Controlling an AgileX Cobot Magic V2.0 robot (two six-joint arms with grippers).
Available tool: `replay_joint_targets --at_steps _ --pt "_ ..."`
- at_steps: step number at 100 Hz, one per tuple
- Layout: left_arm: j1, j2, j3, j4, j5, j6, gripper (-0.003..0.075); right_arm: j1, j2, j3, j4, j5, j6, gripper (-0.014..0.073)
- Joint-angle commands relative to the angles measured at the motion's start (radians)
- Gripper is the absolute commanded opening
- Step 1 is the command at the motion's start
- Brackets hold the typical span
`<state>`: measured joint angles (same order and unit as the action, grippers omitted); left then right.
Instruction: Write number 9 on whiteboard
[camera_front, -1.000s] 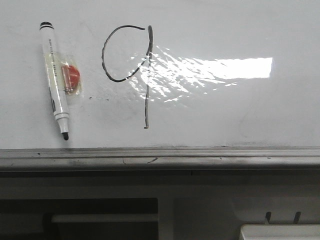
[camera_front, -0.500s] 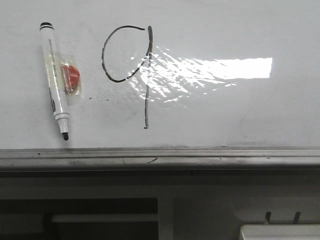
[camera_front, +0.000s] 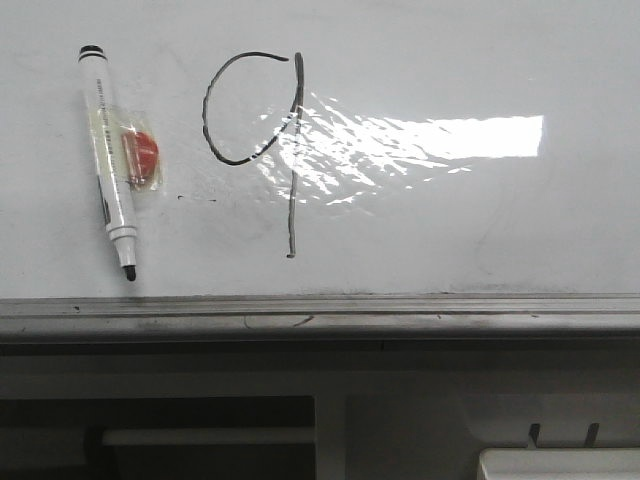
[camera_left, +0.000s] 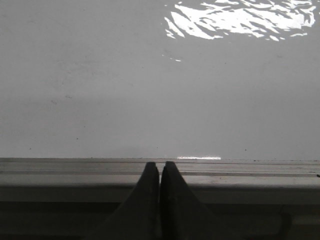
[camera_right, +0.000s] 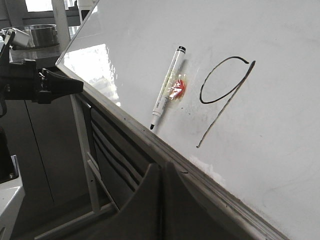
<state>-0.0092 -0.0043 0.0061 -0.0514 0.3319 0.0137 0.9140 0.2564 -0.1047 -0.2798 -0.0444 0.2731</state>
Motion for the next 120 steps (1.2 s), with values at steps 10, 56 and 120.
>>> replay_joint_targets --at_steps 10,56,120 --pt "0.003 -0.029 0.04 0.02 -0.048 -0.032 -0.002 0.002 0.004 -0.028 -0.007 -0.082 -0.007 -0.0075" --pt "0.003 -0.027 0.04 0.018 -0.051 -0.032 -0.002 0.002 0.004 -0.028 -0.007 -0.082 -0.007 -0.0075" --pt "0.003 -0.027 0.04 0.018 -0.051 -0.032 -0.002 0.002 0.004 -0.026 -0.007 -0.107 -0.007 -0.0075"
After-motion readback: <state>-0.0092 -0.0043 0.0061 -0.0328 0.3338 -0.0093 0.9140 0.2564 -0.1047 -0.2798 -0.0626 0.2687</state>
